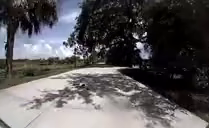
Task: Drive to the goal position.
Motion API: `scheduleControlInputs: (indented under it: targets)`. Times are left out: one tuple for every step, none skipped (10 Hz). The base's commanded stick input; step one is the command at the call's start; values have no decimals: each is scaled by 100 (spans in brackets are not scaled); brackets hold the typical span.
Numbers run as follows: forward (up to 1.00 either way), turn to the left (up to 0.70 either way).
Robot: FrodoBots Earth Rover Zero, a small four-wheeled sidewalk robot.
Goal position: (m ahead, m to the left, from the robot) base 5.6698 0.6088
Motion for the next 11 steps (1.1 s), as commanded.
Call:
scheduleControlInputs:
  targets:
    - [85, 0]
    - [85, 0]
    - [85, 0]
    - [85, 0]
    - [85, 0]
    - [85, 0]
    - [85, 0]
    - [85, 0]
    - [85, 0]
    - [85, 0]
    - [85, 0]
